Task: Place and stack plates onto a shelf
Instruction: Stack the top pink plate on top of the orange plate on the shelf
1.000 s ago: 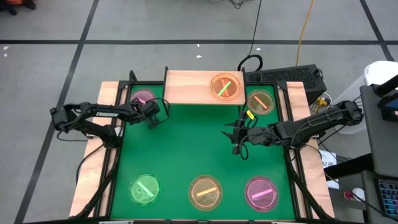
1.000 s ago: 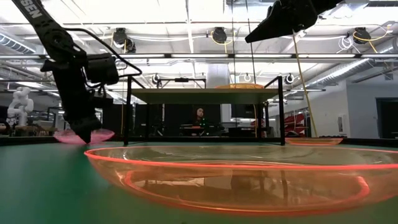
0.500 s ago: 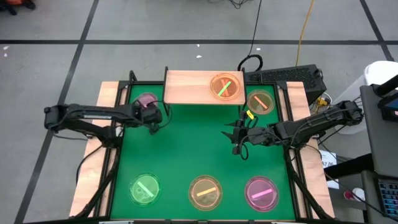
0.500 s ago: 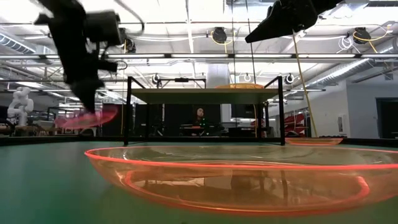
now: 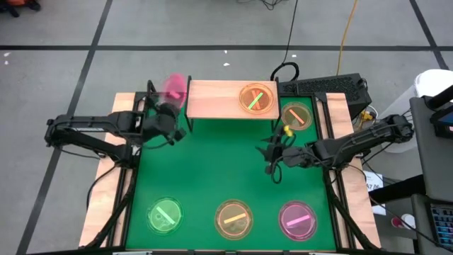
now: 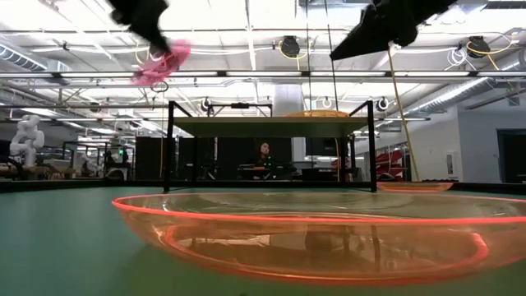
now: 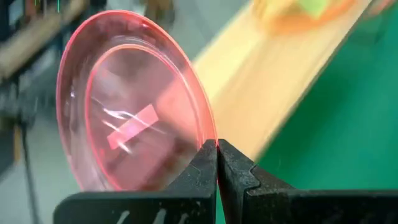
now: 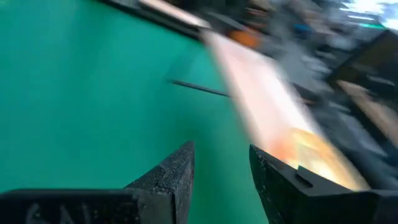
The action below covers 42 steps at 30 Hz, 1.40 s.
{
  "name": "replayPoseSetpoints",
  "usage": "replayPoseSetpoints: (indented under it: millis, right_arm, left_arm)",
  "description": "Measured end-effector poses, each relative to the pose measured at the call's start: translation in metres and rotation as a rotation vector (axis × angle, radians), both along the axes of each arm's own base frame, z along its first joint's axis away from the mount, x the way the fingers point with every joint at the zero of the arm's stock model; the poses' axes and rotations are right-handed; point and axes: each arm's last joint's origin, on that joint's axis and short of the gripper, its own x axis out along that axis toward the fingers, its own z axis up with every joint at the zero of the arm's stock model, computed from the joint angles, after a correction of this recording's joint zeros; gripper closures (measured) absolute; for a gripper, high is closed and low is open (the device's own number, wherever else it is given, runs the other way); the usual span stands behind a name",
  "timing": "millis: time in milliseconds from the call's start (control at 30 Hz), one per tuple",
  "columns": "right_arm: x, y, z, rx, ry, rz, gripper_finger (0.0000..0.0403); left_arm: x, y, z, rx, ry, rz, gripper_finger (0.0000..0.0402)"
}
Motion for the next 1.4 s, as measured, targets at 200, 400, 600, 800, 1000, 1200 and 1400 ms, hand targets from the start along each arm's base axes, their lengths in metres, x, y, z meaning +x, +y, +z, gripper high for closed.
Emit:
replayPoseSetpoints:
  millis: [200, 400, 600, 800, 1000, 1200, 1400]
  right_arm:
    - [-0.035, -0.002, 0.021, -0.045, -0.111, -0.228, 0.0268]
    - [-0.074, -0.006, 0.030, 0.077, -0.251, -0.205, 0.0268]
    - [-0.098, -0.015, 0.013, 0.133, -0.381, -0.193, 0.0268]
    - [-0.111, -0.020, 0.004, 0.158, -0.457, -0.187, 0.0268]
    - [-0.114, -0.020, 0.005, 0.195, -0.474, -0.135, 0.0268]
    - [-0.114, -0.019, 0.004, 0.188, -0.460, -0.108, 0.0268]
    - [-0.114, -0.020, 0.004, 0.173, -0.453, -0.107, 0.0268]
  left_arm:
    - [0.040, 0.000, 0.023, 0.245, -0.083, -0.246, 0.0400]
    - [0.085, 0.017, 0.015, 0.448, -0.037, -0.318, 0.0400]
    - [0.120, 0.043, -0.003, 0.486, -0.072, -0.416, 0.0400]
    - [0.161, 0.063, 0.000, 0.451, -0.124, -0.527, 0.0400]
    - [0.207, 0.072, 0.001, 0.462, -0.079, -0.607, 0.0400]
    - [0.228, 0.079, -0.021, 0.422, -0.007, -0.617, 0.0399]
    - [0.233, 0.083, -0.038, 0.383, 0.055, -0.622, 0.0381]
